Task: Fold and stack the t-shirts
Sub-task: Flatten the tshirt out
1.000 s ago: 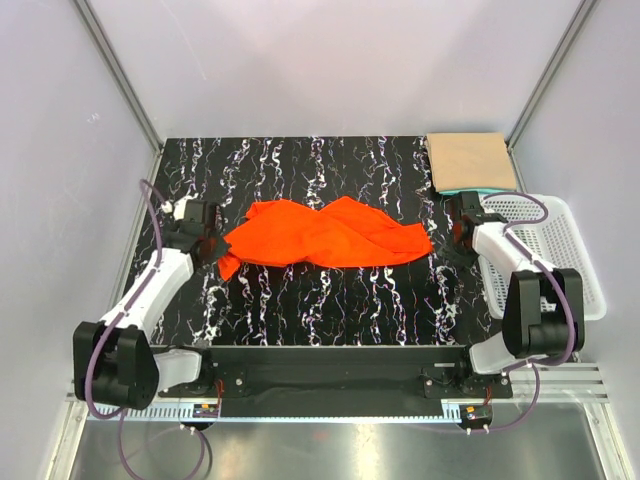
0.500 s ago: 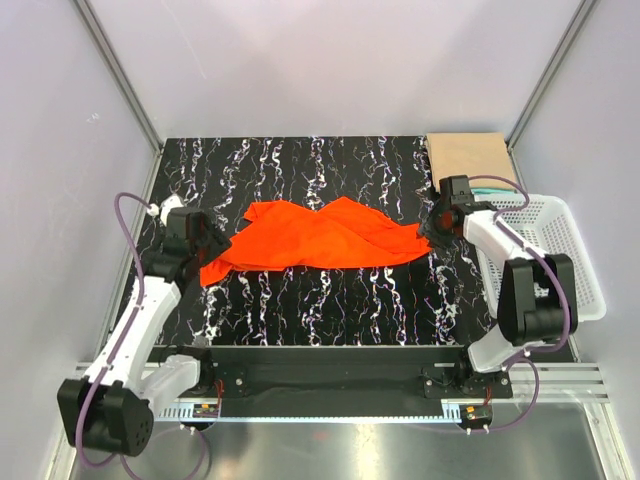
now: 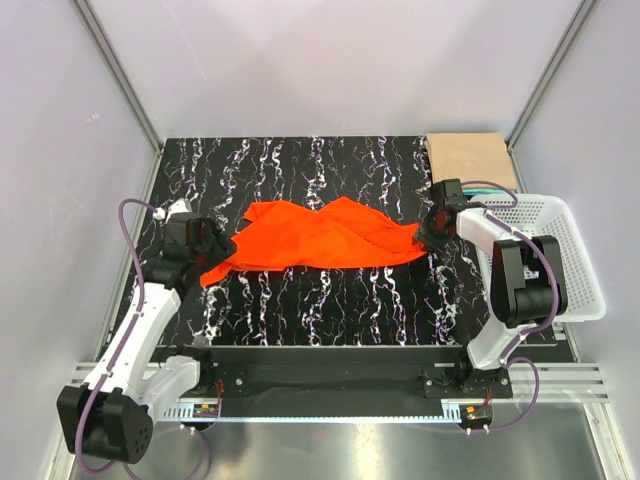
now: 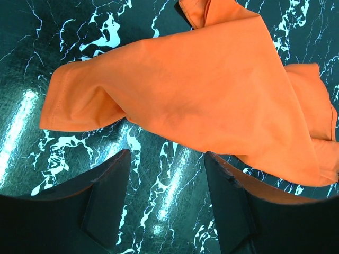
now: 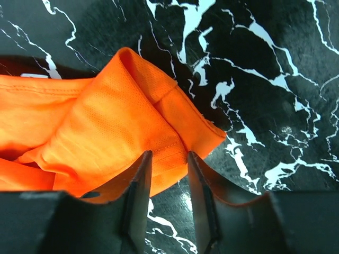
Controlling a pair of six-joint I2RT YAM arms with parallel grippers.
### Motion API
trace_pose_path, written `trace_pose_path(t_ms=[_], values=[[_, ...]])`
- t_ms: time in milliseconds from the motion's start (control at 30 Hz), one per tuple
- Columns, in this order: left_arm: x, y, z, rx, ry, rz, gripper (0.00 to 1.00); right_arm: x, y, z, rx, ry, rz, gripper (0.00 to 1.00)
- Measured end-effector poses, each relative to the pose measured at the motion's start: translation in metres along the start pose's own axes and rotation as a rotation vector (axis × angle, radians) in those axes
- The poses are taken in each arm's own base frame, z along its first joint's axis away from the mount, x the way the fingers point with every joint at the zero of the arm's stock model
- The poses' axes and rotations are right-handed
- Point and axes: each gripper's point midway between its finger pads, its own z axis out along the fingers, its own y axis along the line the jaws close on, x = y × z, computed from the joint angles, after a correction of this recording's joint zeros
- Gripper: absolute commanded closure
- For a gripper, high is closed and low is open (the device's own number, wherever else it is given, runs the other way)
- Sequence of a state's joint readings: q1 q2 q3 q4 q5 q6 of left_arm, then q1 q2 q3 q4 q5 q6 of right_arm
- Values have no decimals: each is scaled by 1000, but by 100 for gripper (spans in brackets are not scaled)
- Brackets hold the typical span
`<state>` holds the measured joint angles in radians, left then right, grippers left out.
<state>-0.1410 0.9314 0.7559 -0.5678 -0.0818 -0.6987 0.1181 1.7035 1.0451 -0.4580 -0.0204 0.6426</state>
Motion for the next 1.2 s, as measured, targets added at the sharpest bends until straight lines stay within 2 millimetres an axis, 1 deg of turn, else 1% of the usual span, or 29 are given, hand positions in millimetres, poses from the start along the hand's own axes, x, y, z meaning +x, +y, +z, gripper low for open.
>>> trace_pose_path(t_ms=[200, 233, 300, 433, 600, 700, 733, 767, 833, 933, 967, 1000, 1033, 1100, 1133, 1200], values=[[4, 2, 3, -2, 9, 3, 37, -3, 2, 2, -8, -11, 0, 68], [4, 2, 3, -3, 11, 3, 37, -2, 1, 3, -6, -8, 1, 73], [4, 2, 4, -2, 10, 3, 37, -1, 1, 5, -3, -4, 1, 78], [3, 1, 4, 2, 6, 2, 37, 0, 0, 5, -1, -3, 3, 100], [6, 3, 7, 1, 10, 2, 36, 0, 0, 4, 0, -1, 5, 100], [8, 4, 10, -11, 20, 4, 35, 0, 0, -6, 4, 6, 1, 100], [8, 5, 12, -20, 27, 5, 35, -3, 3, -14, 1, 5, -2, 100], [9, 6, 14, -32, 38, 6, 35, -10, 10, -26, -19, -14, -6, 100], [7, 4, 18, -46, 55, 7, 35, -28, 27, -56, -74, -72, -17, 100], [-3, -5, 19, -37, 47, 4, 32, -65, 63, -128, -222, -233, -43, 100], [-6, -7, 18, -32, 42, 3, 30, -76, 73, -159, -278, -300, -53, 100], [-8, -9, 16, -26, 34, 3, 29, -82, 79, -186, -324, -355, -62, 100], [-9, -10, 15, -22, 29, 5, 30, -86, 84, -215, -373, -412, -71, 100], [-10, -11, 13, -15, 25, 11, 30, -87, 89, -262, -456, -499, -83, 100], [-10, -11, 12, -11, 25, 15, 31, -84, 88, -282, -489, -532, -89, 100], [-9, -14, 10, 10, 32, 23, 31, -77, 84, -310, -531, -578, -94, 100]])
